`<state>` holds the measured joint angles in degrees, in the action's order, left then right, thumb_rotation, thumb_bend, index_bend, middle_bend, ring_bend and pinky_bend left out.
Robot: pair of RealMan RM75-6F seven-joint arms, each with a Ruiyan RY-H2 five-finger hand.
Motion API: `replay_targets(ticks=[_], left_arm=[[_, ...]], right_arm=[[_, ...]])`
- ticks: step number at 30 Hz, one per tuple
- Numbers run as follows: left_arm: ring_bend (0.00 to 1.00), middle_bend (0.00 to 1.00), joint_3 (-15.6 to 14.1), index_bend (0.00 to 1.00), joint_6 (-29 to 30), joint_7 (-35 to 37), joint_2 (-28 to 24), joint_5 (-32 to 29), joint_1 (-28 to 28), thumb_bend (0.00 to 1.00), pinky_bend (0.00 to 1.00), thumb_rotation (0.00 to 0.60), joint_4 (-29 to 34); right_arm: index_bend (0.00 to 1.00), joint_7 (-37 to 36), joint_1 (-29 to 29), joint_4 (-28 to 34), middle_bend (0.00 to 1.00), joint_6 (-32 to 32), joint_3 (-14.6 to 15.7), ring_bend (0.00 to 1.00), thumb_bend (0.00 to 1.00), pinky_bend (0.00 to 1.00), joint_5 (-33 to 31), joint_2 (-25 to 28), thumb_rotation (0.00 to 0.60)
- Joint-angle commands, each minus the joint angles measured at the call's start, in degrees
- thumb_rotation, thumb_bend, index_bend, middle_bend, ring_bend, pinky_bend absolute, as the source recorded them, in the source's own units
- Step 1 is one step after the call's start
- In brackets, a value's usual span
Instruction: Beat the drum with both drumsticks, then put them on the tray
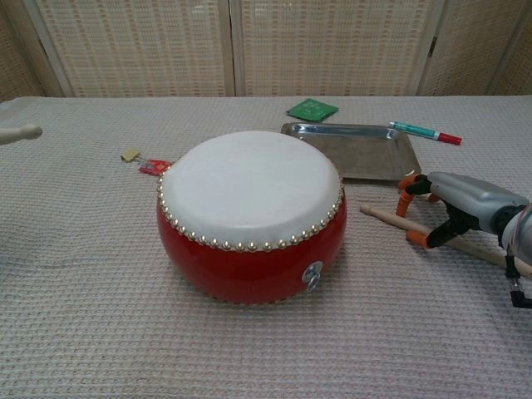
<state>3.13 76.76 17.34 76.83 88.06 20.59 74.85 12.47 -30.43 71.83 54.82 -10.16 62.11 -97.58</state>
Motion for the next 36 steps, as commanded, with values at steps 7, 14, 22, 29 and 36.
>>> replay_targets(ticks=[7,14,22,29,36], left_arm=[[1.0,1.0,0.05,1.0,0.03,0.37,-0.12,-0.14,-0.11,0.73,1.0,0.6,0.04],[1.0,1.0,0.47,1.0,0.8,0.63,-0.69,-0.54,-0.56,0.72,1.0,0.6,0.72],[1.0,1.0,0.88,1.0,1.78,0.5,-1.51,-1.04,-1.29,0.72,1.0,0.6,2.13],[1.0,1.0,0.93,1.0,1.86,0.07,-1.75,-0.96,-1.43,0.72,1.0,0.6,3.04],[1.0,1.0,0.98,1.0,1.64,-0.61,-1.98,-0.77,-1.27,0.71,1.0,0.6,3.81]], right_arm=[[0.57,-4.62,0.74,-0.57,0.16,1.66,0.61,0.02,0.42,0.19,3.51,-0.53,0.6],[0.62,-19.32,3.85,6.7,0.21,4.8,-1.08,0.06,0.44,0.2,7.65,5.27,0.6],[0.64,-59.43,7.87,14.9,0.26,2.2,-5.22,0.14,0.44,0.22,13.54,17.03,0.6],[0.64,-96.22,7.86,7.4,0.29,2.26,-2.66,0.2,0.44,0.29,23.92,18.65,0.6],[0.62,-119.71,4.59,-7.13,0.31,5.74,3.63,0.22,0.44,0.31,33.02,14.26,0.6]])
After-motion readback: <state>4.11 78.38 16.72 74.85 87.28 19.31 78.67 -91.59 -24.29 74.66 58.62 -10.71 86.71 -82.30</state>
